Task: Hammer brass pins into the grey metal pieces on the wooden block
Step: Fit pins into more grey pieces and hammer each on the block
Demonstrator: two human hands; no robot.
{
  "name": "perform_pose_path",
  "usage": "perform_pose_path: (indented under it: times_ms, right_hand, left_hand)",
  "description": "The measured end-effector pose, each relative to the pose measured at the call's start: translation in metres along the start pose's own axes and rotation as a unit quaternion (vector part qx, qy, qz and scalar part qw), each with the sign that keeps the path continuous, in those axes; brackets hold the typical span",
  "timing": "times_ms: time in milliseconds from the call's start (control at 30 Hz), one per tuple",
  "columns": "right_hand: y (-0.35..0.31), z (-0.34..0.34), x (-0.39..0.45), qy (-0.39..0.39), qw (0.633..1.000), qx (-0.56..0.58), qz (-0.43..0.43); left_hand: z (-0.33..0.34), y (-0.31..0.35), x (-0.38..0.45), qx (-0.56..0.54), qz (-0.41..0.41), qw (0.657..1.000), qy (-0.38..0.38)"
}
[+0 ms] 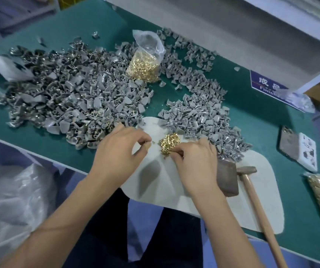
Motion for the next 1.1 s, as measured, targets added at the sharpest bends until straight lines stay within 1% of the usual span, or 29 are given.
perform_pose_path:
  times_ms: [167,300,367,433,500,533,600,667,733,800,900,1033,1100]
  right_hand:
    - [-0.007,0.006,0.005,-0.017,0.998,-0.048,-0.022]
    - [-0.009,0.008,0.009,-0.024,0.997,-0.076,-0.021]
    - [-0.007,0.006,0.009,-0.018,0.997,-0.066,-0.025]
    - [-0.004,-0.001,0.008,0.014,0.999,-0.011,-0.031]
    - [0.006,-0.015,0.004,0.067,0.990,0.119,-0.021]
    - [0.014,-0.022,0.000,0.093,0.975,0.200,-0.014]
    - [0.035,-0.034,-0.008,0.140,0.929,0.343,0.004]
    - [0.057,-0.037,-0.016,0.148,0.883,0.444,0.035]
    - [0.075,-0.033,-0.025,0.146,0.851,0.499,0.069]
    - [0.092,-0.031,-0.035,0.154,0.842,0.508,0.097]
    - [0.109,-0.027,-0.049,0.147,0.836,0.513,0.130]
    - [0.127,-0.026,-0.065,0.142,0.815,0.539,0.159]
    - [0.134,-0.028,-0.072,0.145,0.801,0.557,0.166]
  left_hand:
    - [0.030,0.016,0.046,-0.013,0.014,0.999,-0.041]
    - [0.057,0.029,0.084,0.039,0.029,0.996,-0.070]
    - [0.070,0.030,0.096,0.071,0.038,0.992,-0.096]
    - [0.078,0.032,0.102,0.099,0.047,0.987,-0.117]
    - [0.080,0.034,0.104,0.116,0.061,0.982,-0.133]
    - [0.077,0.035,0.103,0.117,0.069,0.982,-0.132]
    - [0.067,0.039,0.097,0.079,0.081,0.987,-0.116]
    - [0.056,0.043,0.086,-0.034,0.067,0.992,-0.106]
    - [0.055,0.053,0.072,-0.139,0.042,0.981,-0.129]
    - [0.060,0.072,0.057,-0.190,0.050,0.967,-0.163]
    - [0.071,0.099,0.040,-0.250,0.070,0.947,-0.187]
    - [0.098,0.109,0.024,-0.290,0.016,0.934,-0.210]
    - [0.105,0.109,0.020,-0.289,-0.001,0.934,-0.211]
Point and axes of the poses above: each hand's wrist, its own x-axis towards the middle knuckle, its own z-axis out of the palm, y = z × x, the point moved 10 cm from there along x, towards the middle knuckle
